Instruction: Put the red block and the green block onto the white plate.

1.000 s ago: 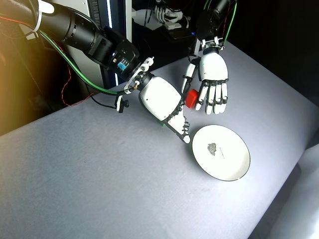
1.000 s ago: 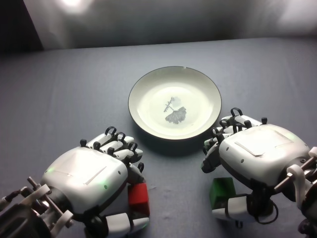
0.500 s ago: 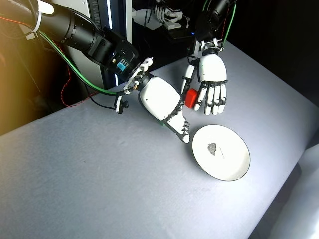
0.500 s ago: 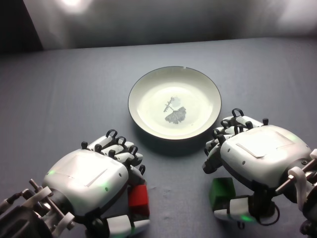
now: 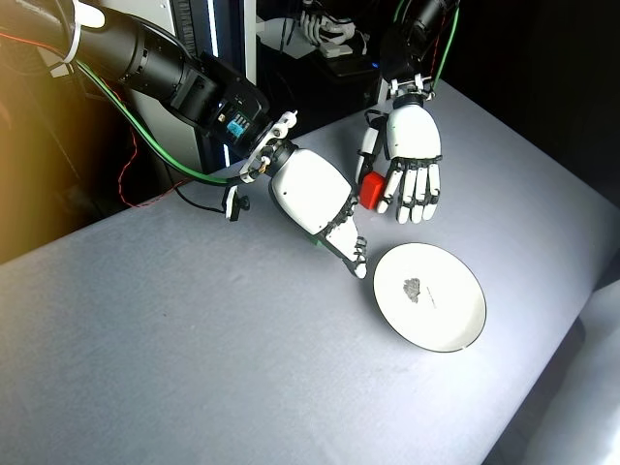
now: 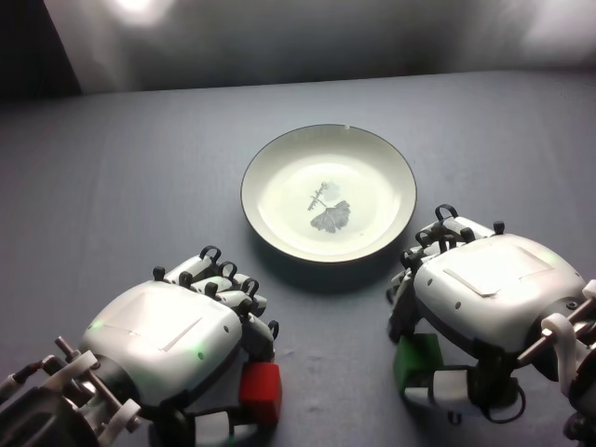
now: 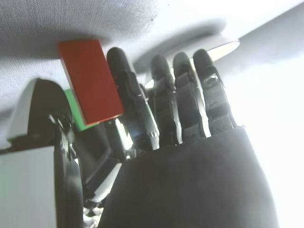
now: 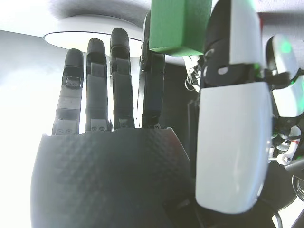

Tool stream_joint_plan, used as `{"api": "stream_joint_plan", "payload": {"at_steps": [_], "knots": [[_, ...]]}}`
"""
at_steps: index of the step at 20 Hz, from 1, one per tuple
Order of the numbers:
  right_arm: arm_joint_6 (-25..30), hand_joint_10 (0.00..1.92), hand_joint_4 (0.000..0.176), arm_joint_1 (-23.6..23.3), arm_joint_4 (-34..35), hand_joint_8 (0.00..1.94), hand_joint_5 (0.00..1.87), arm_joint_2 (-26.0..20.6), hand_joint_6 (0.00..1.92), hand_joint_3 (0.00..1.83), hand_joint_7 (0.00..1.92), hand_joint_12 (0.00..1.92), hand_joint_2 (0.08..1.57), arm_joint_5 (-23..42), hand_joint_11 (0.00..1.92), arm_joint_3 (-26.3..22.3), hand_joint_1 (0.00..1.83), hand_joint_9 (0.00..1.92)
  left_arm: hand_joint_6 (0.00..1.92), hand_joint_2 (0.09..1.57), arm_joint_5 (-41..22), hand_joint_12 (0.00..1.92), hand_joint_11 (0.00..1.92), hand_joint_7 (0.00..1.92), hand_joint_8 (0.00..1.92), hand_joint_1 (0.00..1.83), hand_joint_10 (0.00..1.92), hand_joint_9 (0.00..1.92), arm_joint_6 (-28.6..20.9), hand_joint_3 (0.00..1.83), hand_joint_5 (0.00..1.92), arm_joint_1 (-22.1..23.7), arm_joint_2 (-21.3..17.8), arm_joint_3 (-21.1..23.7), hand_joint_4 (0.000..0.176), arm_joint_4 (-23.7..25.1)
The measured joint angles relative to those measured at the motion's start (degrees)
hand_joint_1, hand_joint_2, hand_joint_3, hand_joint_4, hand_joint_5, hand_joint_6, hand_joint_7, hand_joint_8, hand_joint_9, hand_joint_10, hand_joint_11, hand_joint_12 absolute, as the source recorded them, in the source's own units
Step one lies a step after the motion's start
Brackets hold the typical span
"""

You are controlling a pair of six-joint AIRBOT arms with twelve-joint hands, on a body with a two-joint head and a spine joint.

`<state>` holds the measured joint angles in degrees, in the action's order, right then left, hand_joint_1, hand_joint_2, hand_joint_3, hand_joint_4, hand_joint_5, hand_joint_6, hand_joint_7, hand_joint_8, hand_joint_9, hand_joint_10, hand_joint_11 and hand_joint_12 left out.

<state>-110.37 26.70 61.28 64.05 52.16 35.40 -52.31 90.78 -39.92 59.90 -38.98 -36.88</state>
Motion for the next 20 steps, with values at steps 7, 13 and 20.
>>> {"api": "stream_joint_plan", "payload": {"at_steps": [7,13,20], "knots": [[0.04,0.01,0.077,0.17,-0.37,0.00,1.12,0.02,0.75,0.00,0.52,0.67,1.05,0.02,0.00,0.00,1.09,0.43,0.93,1.10,-0.04,0.82,0.00,0.53,0.00,1.04,0.01,0.33,-0.02,0.00,1.02,0.00,0.00,0.00,0.136,0.00],[0.09,0.00,0.101,0.00,-1.33,0.00,1.12,0.00,0.75,0.00,0.51,0.63,1.05,0.04,0.00,0.00,1.09,0.42,0.90,1.09,-0.13,0.83,0.00,0.54,0.00,1.07,0.01,0.35,0.28,0.00,1.03,0.94,0.00,0.00,0.080,-0.42],[-0.11,0.00,0.058,-2.82,-1.22,0.00,1.10,-0.24,0.78,0.00,0.56,0.59,1.06,0.22,0.00,0.11,1.10,0.44,0.90,1.09,0.44,0.90,0.00,0.56,0.01,1.08,0.02,0.38,1.86,0.00,1.03,4.42,-0.09,0.17,0.056,-2.75]]}}
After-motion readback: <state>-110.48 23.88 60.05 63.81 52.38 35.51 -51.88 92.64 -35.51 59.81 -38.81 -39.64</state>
